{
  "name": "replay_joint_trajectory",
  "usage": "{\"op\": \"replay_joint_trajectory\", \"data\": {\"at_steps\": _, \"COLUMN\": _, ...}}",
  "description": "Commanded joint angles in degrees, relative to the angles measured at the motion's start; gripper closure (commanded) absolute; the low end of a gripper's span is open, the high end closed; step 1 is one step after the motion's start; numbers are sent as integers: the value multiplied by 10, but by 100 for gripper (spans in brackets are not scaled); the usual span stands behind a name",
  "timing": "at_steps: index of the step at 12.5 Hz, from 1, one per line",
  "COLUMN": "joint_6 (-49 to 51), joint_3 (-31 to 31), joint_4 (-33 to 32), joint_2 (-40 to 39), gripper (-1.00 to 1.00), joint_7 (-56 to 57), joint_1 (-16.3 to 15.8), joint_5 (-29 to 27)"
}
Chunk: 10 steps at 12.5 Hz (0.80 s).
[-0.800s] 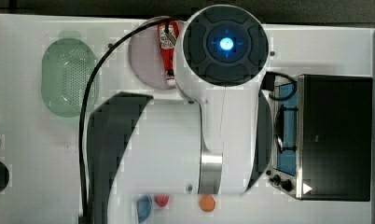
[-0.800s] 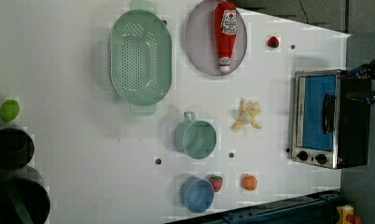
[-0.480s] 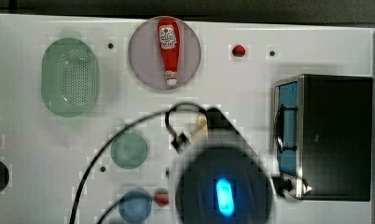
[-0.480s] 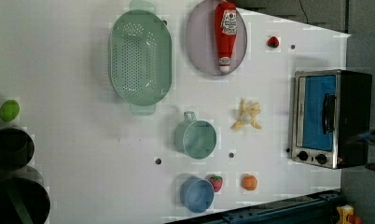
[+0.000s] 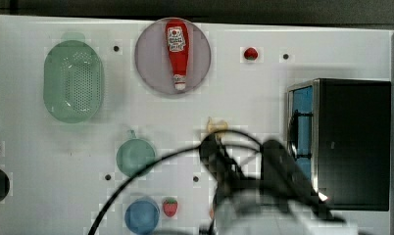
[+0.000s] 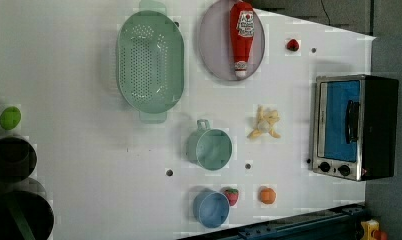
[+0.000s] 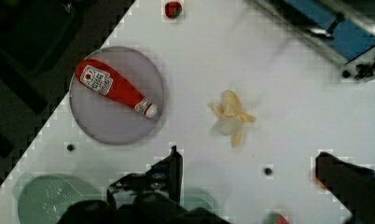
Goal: Pick banana from table and place on oven.
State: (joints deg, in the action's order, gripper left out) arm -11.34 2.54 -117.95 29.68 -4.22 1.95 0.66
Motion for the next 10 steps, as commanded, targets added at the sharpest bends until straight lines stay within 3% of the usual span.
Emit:
{"op": "replay_joint_trajectory", "data": {"at_steps": 1, "joint_6": -60, "joint_3": -9, "joint_4": -93, "joint_2": -98, "gripper": -100, "joint_7": -6, "joint_1": -6, "joint_5": -1}}
{"op": "replay_joint_trajectory", "data": {"at_steps": 10, "joint_6": -361, "joint_3": 22, "joint_4": -181, "joint_2": -323, "gripper": -100, "joint_7": -6, "joint_1": -4, "joint_5": -1}}
